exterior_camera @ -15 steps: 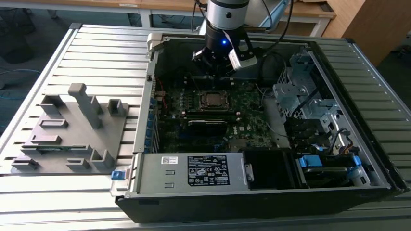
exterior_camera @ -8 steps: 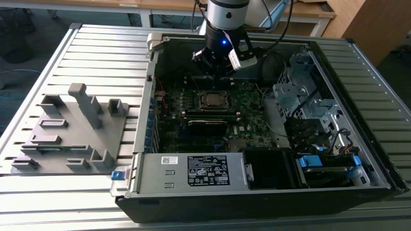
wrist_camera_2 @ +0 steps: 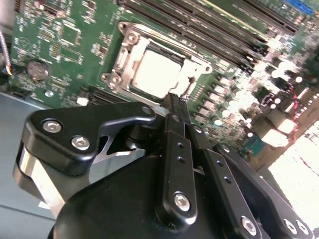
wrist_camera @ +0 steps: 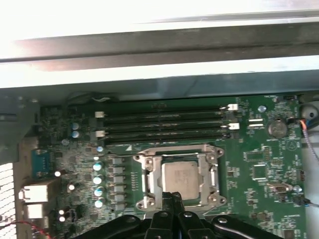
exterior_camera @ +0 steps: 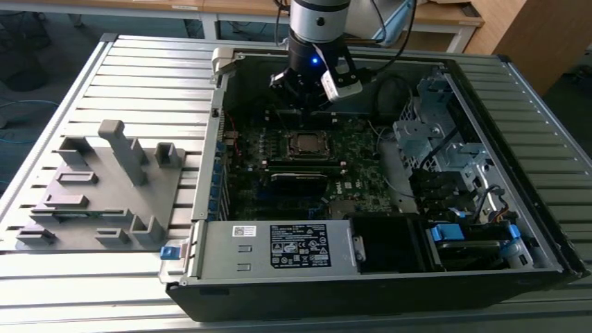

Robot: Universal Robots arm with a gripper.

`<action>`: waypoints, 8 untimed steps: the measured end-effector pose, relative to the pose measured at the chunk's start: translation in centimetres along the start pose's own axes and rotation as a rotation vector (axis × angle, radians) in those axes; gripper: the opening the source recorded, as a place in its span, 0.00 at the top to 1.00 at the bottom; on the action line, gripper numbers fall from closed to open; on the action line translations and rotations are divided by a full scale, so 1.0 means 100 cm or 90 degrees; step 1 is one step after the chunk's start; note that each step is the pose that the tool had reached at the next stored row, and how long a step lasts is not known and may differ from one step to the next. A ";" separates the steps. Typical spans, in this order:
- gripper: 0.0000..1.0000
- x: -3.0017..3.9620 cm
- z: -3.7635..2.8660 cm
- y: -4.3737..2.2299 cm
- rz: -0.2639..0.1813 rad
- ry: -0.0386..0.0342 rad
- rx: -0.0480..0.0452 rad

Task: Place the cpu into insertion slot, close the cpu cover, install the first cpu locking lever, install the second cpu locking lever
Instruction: 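Install the first cpu locking lever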

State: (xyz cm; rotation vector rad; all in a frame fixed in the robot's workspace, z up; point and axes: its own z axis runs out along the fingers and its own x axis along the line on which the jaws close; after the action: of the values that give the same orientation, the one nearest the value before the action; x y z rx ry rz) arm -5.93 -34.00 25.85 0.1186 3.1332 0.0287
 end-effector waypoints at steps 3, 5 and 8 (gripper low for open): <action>0.90 0.0083 0.0002 -0.0007 0.000 0.0000 0.0000; 0.90 0.0129 0.0004 -0.0011 0.000 0.0000 -0.0001; 0.90 0.0191 0.0008 -0.0015 0.001 0.0000 0.0000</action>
State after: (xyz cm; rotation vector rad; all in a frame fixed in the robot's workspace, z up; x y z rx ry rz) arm -7.84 -34.00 25.76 0.1202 3.1331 0.0288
